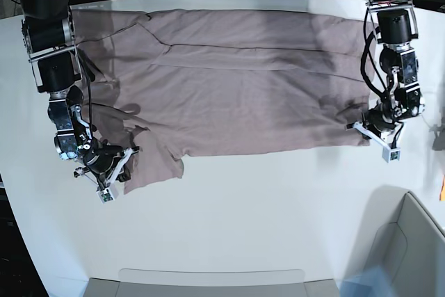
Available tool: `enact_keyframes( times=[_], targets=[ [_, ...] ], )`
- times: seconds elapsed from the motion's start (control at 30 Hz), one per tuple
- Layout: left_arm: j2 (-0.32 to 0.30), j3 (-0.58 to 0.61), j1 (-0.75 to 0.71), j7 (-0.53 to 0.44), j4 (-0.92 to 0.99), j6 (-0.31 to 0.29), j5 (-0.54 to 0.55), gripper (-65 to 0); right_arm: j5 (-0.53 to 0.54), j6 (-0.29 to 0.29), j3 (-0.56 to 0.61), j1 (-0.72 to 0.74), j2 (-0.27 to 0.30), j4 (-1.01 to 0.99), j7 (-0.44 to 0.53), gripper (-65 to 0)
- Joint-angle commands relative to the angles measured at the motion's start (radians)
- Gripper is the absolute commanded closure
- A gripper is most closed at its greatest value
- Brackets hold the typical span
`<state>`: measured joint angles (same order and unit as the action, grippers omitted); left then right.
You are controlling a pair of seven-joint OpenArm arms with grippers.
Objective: Fold the T-shirt properly
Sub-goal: 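Reach the left gripper down to grasp the other hem corner, then lift the hem with both grippers and fold it toward the collar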
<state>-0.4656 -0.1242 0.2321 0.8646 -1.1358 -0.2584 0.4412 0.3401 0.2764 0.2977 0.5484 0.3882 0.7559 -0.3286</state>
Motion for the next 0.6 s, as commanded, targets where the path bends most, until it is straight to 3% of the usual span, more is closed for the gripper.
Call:
enact_keyframes(
  times=[0.0, 0.3, 0.47, 0.57],
  targets=[
    [-0.018, -0.009, 0.02, -0.015, -0.037, -0.002, 0.005, 0.0, 0.006, 0.001, -0.007, 0.034, 0.019, 0.021, 0.021, 0.0],
    [-0.018, -0.01, 0.017, 0.138, -0.211, -0.002, 0.005, 0.0, 0.006, 0.002, -0.144, 0.008, 0.031, 0.178, -0.172, 0.0],
    [-0.022, -0.016, 0.003, 0.193, -0.263, -0.002, 0.005, 0.0, 0.006, 0.002, -0.163, -0.043, 0.041, 0.268, -0.22, 0.0],
    [-0.015, -0.082, -0.026, 0.229, -0.31, -0.002, 0.005, 0.0, 0.006, 0.002, -0.163, -0.078, 0.064, 0.328, -0.251, 0.0]
  ],
)
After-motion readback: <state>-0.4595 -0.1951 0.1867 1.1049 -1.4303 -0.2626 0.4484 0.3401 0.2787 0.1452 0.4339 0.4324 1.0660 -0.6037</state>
